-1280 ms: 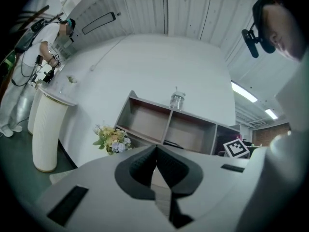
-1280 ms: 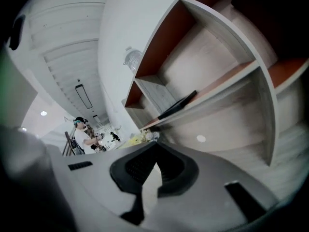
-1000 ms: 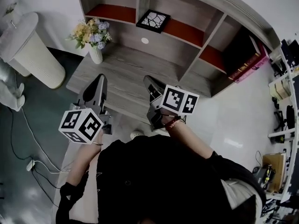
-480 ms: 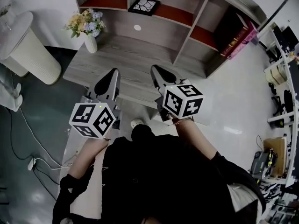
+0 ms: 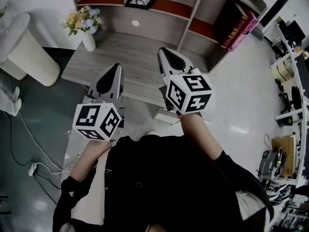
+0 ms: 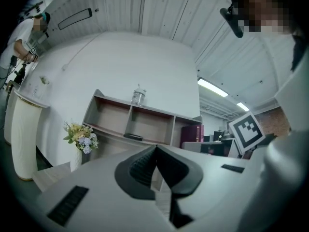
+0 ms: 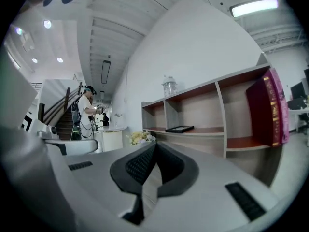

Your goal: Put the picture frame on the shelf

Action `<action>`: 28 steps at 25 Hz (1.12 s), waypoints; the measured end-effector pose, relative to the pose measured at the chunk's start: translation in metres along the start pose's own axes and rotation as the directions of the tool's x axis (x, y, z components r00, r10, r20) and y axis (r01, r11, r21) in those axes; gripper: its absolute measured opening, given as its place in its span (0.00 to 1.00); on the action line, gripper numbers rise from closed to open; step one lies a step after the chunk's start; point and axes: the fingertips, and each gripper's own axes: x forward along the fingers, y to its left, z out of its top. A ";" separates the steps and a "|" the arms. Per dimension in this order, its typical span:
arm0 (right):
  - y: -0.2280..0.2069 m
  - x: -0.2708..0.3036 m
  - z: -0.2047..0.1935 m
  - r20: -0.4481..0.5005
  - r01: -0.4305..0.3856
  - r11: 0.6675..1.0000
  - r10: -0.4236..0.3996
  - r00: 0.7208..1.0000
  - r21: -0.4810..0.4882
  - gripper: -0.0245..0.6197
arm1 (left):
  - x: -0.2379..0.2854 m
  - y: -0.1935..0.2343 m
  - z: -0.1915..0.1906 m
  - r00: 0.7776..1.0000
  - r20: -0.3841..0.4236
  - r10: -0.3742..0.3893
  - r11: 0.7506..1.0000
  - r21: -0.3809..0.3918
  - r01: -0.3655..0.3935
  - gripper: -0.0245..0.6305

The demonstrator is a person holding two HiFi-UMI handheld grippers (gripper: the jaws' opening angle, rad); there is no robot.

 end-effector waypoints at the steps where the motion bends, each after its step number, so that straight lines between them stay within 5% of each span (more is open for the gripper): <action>1: -0.003 0.000 0.001 0.003 0.001 1.000 -0.001 1.000 -0.002 0.04 | 0.003 -0.001 0.001 1.000 0.002 0.001 1.000 -0.001 -0.001 0.05; 28: -0.033 0.037 0.016 -0.023 -0.115 0.993 0.115 0.993 -0.038 0.04 | 0.059 0.000 0.015 0.996 0.040 0.086 0.996 -0.024 -0.085 0.05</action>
